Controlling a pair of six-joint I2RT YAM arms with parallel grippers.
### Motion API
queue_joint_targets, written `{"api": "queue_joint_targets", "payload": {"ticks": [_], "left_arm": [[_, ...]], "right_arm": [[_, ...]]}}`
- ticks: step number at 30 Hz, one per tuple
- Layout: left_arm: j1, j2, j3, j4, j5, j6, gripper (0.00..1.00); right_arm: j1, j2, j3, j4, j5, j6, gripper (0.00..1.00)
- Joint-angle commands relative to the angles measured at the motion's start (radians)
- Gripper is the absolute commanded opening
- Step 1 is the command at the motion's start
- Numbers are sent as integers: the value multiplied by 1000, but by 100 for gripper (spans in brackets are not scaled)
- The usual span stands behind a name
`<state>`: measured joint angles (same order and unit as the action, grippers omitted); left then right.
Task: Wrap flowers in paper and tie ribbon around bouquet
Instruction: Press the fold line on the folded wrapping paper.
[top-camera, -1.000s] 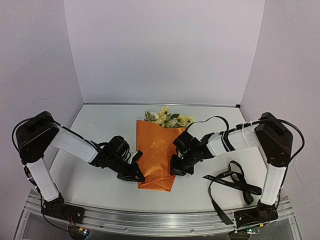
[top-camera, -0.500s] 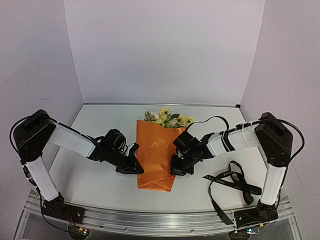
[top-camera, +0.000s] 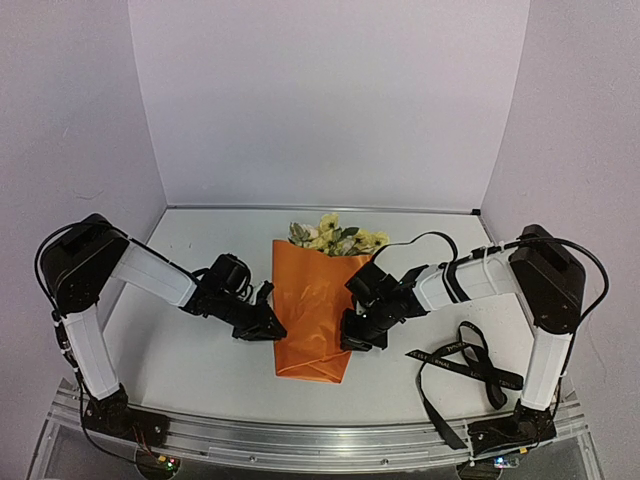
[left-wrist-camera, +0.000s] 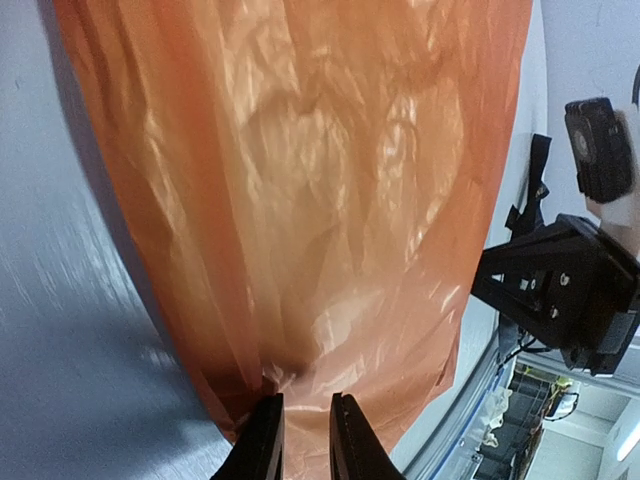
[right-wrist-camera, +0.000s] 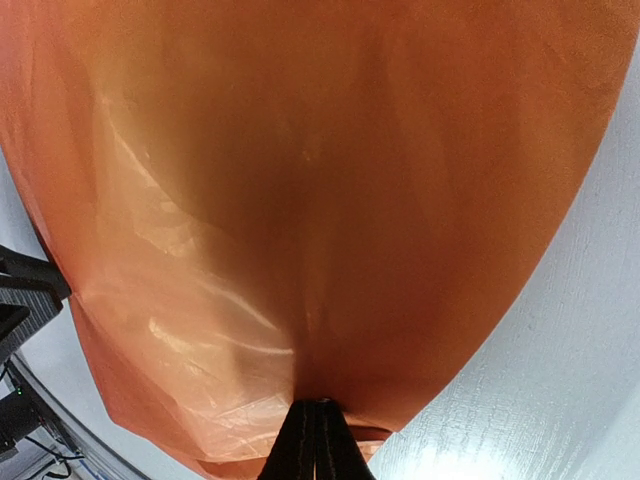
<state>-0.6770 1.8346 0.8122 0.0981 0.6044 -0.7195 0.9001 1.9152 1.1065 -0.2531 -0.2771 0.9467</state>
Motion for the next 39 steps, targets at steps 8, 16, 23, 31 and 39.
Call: {"api": "queue_joint_targets", "payload": {"ticks": [8, 16, 23, 31, 39], "left_arm": [[67, 108, 151, -2, -23, -17, 20], [119, 185, 249, -28, -22, -19, 21], [186, 264, 350, -46, -8, -25, 21], [261, 385, 529, -79, 21, -14, 21], [330, 505, 726, -135, 24, -26, 21]], "right_arm": [[1, 34, 8, -37, 28, -11, 4], [2, 30, 4, -37, 27, -15, 4], [2, 32, 3, -37, 24, -17, 4], [2, 36, -2, -37, 19, -22, 4], [2, 45, 7, -37, 11, -24, 4]]}}
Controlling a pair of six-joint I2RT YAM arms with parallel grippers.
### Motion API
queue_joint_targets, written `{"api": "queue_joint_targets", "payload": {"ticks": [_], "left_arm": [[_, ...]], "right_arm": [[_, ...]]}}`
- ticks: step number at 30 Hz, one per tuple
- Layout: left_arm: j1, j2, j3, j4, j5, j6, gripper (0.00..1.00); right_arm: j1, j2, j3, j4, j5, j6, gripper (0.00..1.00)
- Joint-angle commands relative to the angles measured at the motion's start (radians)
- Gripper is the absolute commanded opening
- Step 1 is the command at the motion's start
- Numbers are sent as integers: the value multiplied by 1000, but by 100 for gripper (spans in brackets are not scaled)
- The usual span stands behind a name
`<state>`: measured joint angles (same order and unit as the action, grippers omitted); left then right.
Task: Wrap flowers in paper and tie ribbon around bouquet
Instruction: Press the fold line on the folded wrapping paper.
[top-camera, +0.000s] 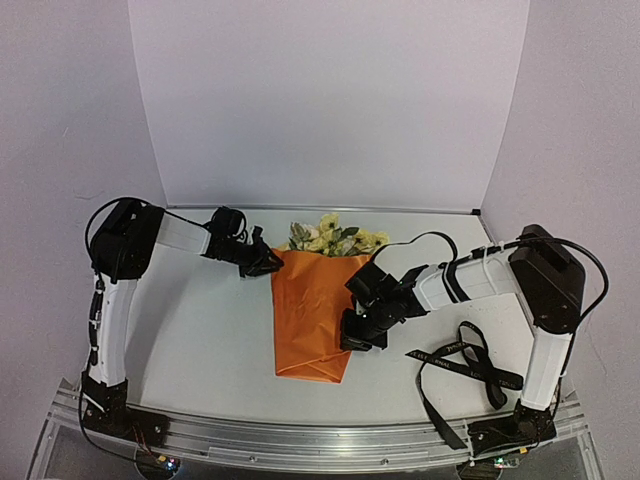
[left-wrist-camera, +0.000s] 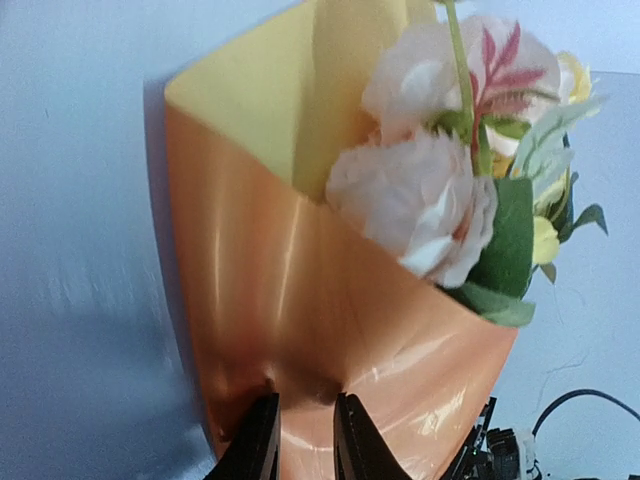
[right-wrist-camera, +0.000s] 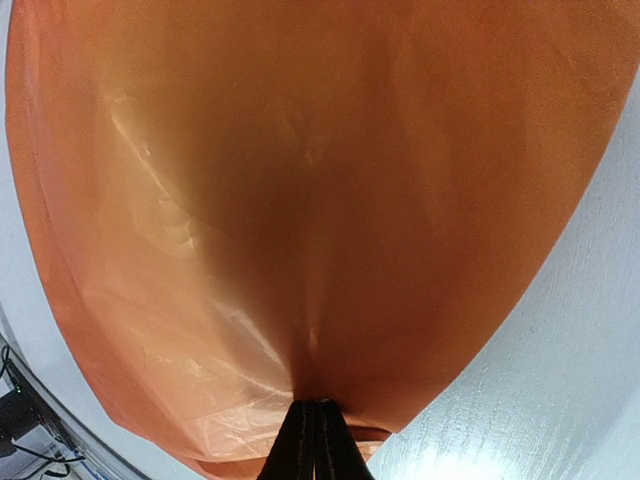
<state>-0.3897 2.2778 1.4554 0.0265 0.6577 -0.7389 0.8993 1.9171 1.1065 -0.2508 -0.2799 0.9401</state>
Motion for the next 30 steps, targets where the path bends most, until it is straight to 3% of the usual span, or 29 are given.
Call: {"api": "queue_joint_targets", "payload": {"ticks": [1, 10, 18, 25, 30], "left_arm": [[51, 76, 109, -68, -29, -7, 21], [79, 166, 288, -129, 10, 30, 22], [98, 84, 374, -208, 9, 106, 29], [97, -130, 201, -188, -42, 88, 36], [74, -350, -129, -68, -51, -10, 37]], "right_arm": [[3, 43, 7, -39, 14, -18, 4], [1, 42, -1, -39, 9, -20, 4], [-5, 20, 2, -43, 13, -26, 4], [-14, -48, 62, -125, 5, -70, 11], [-16, -107, 99, -192, 16, -105, 19]]}}
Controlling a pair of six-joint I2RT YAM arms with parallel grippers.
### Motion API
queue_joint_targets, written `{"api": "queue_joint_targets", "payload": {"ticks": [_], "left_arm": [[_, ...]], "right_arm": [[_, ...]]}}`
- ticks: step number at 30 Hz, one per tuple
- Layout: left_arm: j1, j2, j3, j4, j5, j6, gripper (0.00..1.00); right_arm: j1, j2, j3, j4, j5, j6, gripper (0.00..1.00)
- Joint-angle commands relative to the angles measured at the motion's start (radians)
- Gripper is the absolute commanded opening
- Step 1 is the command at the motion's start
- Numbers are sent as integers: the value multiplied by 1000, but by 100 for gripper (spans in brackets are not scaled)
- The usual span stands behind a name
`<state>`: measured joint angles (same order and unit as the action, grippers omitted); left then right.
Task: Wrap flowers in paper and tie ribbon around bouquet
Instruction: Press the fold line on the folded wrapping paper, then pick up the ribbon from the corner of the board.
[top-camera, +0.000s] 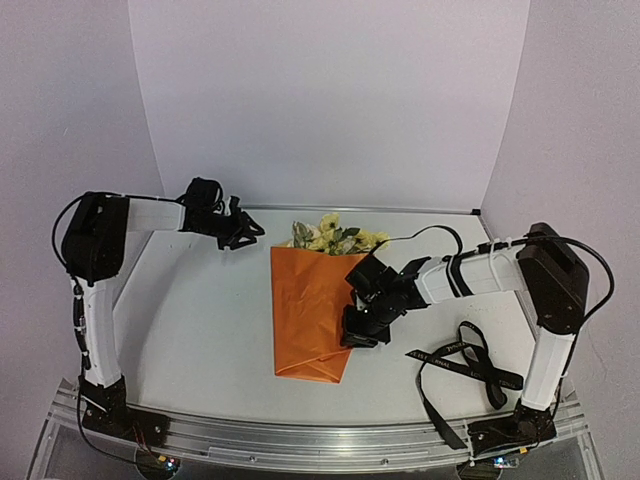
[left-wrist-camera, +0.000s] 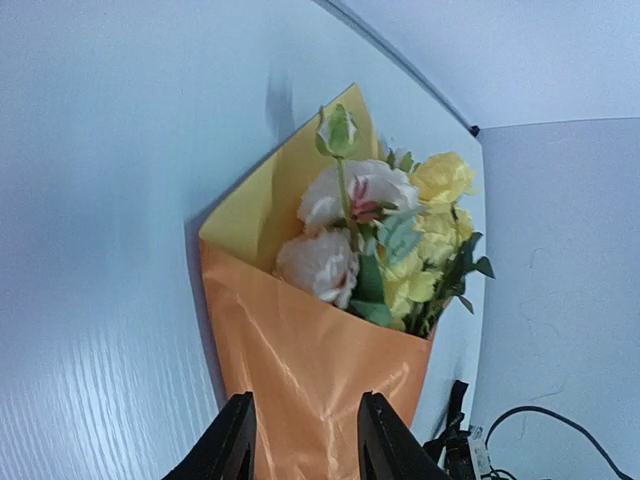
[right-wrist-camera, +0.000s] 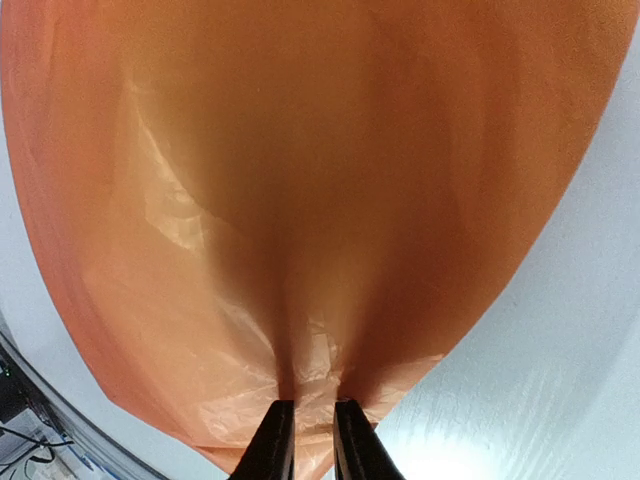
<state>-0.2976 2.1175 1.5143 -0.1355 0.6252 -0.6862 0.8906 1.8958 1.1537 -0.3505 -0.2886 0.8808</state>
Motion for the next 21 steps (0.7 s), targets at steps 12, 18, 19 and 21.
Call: {"api": "queue_joint_targets", "payload": {"ticks": [12, 18, 19, 21], "left_arm": [[-284, -429, -563, 80, -195, -74, 37], [-366, -484, -645, 64, -272, -104, 38], [-381, -490, -654, 65, -279, -105, 38], [-411, -491, -669, 72, -282, -106, 39]], "right_arm": [[-23, -201, 7, -162, 67, -89, 42], [-27, -255, -73, -167, 102, -95, 54], [-27, -254, -79, -166, 101, -96, 55], [-26, -240, -77, -160, 91, -93, 57]]}}
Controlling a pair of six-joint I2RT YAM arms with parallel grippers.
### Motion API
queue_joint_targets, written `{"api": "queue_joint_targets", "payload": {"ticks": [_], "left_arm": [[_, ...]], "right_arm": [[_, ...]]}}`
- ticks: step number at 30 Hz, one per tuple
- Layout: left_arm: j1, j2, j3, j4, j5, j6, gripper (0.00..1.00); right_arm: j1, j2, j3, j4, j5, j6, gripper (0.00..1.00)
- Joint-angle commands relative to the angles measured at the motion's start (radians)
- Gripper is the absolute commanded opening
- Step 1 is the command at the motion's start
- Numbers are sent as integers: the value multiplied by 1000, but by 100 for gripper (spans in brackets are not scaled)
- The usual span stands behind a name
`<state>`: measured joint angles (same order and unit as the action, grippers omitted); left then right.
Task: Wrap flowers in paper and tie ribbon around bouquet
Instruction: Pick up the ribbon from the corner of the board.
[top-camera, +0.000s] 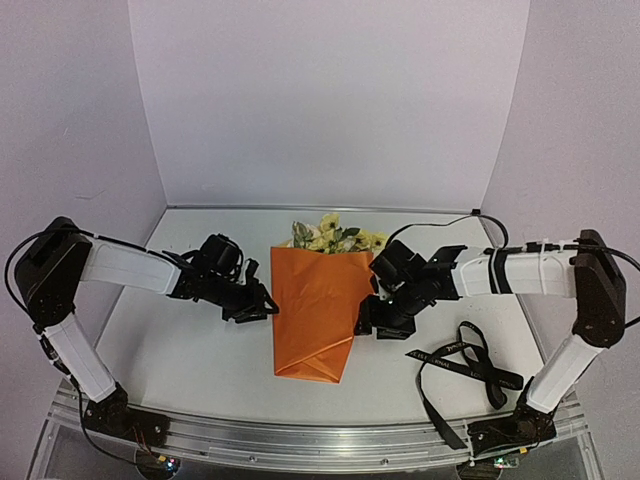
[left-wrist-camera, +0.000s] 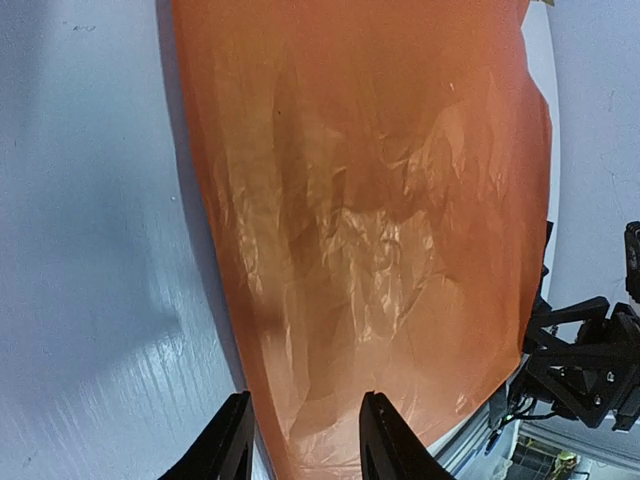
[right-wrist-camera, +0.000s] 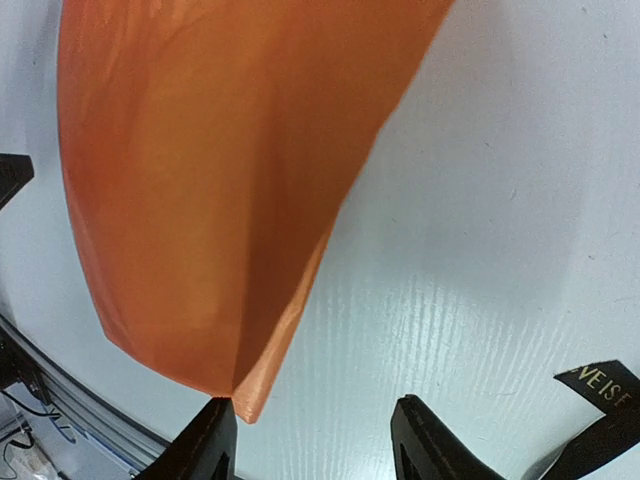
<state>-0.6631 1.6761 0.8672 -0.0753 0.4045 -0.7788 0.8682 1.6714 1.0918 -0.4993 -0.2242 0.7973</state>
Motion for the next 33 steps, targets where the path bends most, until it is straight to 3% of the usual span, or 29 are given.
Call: {"api": "queue_joint_targets", "payload": {"ticks": [1, 12, 26, 33], "left_arm": [[-56, -45, -28, 17, -60, -16, 39], [-100, -9, -40, 34, -75, -53, 39], [-137, -99, -24, -56, -146, -62, 42], [-144, -123, 2, -101, -153, -32, 43]], "right_arm": [[-3, -5, -10, -1, 22, -7, 57], [-3, 33, -28, 36, 67, 14, 54], [39, -289, -295, -146, 217, -5, 56], [125, -322, -357, -203, 294, -9, 60]]}}
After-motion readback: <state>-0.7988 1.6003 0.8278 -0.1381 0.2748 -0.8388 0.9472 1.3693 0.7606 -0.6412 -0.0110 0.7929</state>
